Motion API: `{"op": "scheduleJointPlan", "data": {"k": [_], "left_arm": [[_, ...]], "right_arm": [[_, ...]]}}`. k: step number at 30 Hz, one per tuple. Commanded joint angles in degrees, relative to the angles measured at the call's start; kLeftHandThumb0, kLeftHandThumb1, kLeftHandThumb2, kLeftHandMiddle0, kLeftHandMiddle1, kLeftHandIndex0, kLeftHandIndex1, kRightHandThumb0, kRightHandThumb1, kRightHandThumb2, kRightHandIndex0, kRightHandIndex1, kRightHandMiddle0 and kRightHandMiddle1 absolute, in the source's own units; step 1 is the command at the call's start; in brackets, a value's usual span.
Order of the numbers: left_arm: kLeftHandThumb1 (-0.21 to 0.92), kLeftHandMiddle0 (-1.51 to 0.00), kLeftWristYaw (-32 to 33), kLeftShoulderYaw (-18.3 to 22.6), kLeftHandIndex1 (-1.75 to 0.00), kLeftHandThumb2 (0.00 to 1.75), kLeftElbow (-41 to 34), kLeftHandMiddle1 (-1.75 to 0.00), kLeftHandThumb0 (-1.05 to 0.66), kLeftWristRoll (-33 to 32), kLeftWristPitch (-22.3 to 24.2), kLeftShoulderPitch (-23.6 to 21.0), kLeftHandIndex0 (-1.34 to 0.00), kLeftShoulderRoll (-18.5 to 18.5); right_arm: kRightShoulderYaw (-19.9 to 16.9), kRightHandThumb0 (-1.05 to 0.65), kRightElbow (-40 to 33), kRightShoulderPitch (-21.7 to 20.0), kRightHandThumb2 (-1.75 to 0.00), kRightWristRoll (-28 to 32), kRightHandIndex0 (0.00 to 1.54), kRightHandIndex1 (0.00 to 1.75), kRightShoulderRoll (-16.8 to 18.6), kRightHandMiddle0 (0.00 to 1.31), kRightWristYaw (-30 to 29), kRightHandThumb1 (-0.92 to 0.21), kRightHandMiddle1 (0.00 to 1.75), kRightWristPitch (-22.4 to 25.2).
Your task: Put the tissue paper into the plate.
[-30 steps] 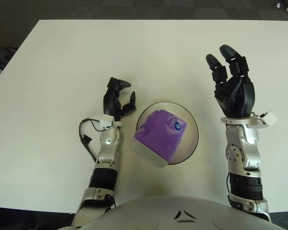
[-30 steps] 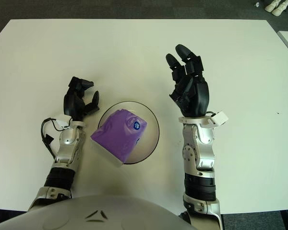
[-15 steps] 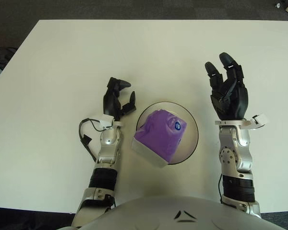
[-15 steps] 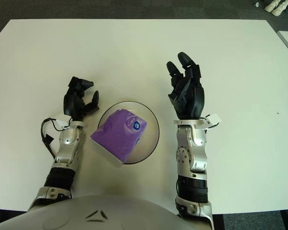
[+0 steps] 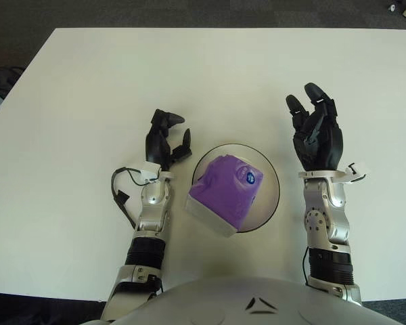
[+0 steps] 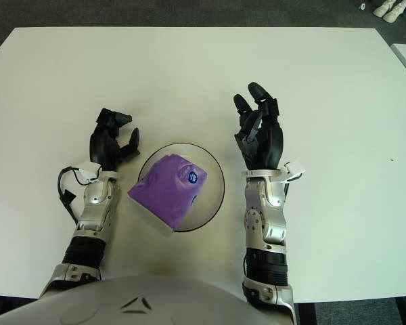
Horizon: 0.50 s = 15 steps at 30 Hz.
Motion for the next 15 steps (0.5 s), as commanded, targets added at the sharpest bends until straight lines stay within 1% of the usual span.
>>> {"op": "scheduleJointPlan", "data": {"k": [1, 4, 6, 9, 13, 15], "left_arm": [[0.55, -0.58, 0.5, 0.1, -1.75, 0.90, 5.4, -1.29, 0.00, -0.8, 2.0, 6.2, -0.41, -1.8], [0.54, -0.58, 0.5, 0.1, -1.75, 0.91, 5.3, -1.29, 0.00, -0.9, 2.2, 6.2, -0.42, -1.9], [0.54, -0.58, 0.5, 0.1, -1.75, 0.92, 5.3, -1.29, 0.00, -0.9, 2.2, 6.2, -0.42, -2.0], [0.53, -0.58, 0.6, 0.0, -1.75, 0.93, 5.2, -1.30, 0.00, -0.9, 2.3, 6.3, -0.42, -2.0], [0.52, -0.59, 0.8, -0.2, -1.75, 0.94, 4.7, -1.30, 0.00, -0.7, 2.7, 6.6, -0.43, -2.2], [0.52, -0.59, 1.0, -0.2, -1.75, 0.94, 4.6, -1.29, 0.00, -0.6, 2.8, 6.6, -0.43, -2.2]], "right_arm": [[-0.3, -0.54, 2.1, 1.4, -1.00, 1.2, 0.02, 0.77, 2.1, 0.00, -1.2, -0.92, 1.04, 0.2], [-0.3, -0.51, 2.3, 1.6, -1.02, 1.5, 0.04, 0.80, 3.4, 0.00, -2.5, -0.92, 1.09, 0.8], [-0.2, -0.49, 2.4, 1.8, -1.02, 1.5, 0.05, 0.81, 3.6, 0.00, -3.1, -0.92, 1.11, 0.9], [0.3, -0.48, 3.6, 2.9, -1.02, 1.0, 0.06, 0.82, 4.7, 0.00, -4.7, -0.92, 1.12, 1.2], [0.3, -0.45, 5.8, 3.4, -1.01, 1.3, 0.08, 0.84, 4.2, 0.00, -5.0, -0.91, 1.15, 1.4], [-0.3, -0.45, 8.2, 3.3, -1.01, 1.9, 0.10, 0.85, 3.6, 0.00, -4.4, -0.91, 1.16, 1.4]]}}
